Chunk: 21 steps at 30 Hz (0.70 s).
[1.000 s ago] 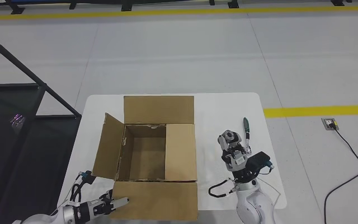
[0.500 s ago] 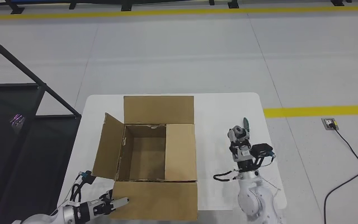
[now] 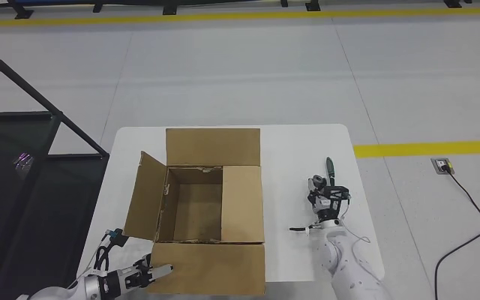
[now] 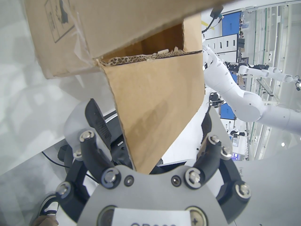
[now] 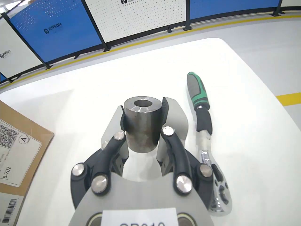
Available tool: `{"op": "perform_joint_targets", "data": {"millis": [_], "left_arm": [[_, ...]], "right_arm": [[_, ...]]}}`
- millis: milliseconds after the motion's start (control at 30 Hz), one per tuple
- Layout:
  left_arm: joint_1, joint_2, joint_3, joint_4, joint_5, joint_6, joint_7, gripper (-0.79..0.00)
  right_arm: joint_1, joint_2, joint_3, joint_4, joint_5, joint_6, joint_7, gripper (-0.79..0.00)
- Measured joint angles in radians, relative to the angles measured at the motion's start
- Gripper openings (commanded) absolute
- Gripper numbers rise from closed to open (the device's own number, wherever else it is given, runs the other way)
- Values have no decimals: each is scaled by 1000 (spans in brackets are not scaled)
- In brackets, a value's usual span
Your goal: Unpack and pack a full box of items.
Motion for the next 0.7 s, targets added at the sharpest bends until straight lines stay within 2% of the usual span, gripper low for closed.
{"op": "perform_joint_targets", "data": {"millis": [233, 300, 333, 367, 700], "left_arm": [[0, 0, 0, 0, 0, 0, 0, 0], [0, 0, 0, 0, 0, 0, 0, 0], [0, 0, 0, 0, 0, 0, 0, 0], [0, 0, 0, 0, 0, 0, 0, 0], [0, 0, 0, 0, 0, 0, 0, 0]], "right_arm": [[18, -3, -25, 30, -27, 45, 16, -785], [21, -4, -30, 38, -24, 48, 17, -659], [23, -4, -32, 41, -24, 49, 18, -560], [24, -5, -34, 44, -23, 51, 19, -520], [30, -4, -43, 65, -14, 56, 19, -517]]}}
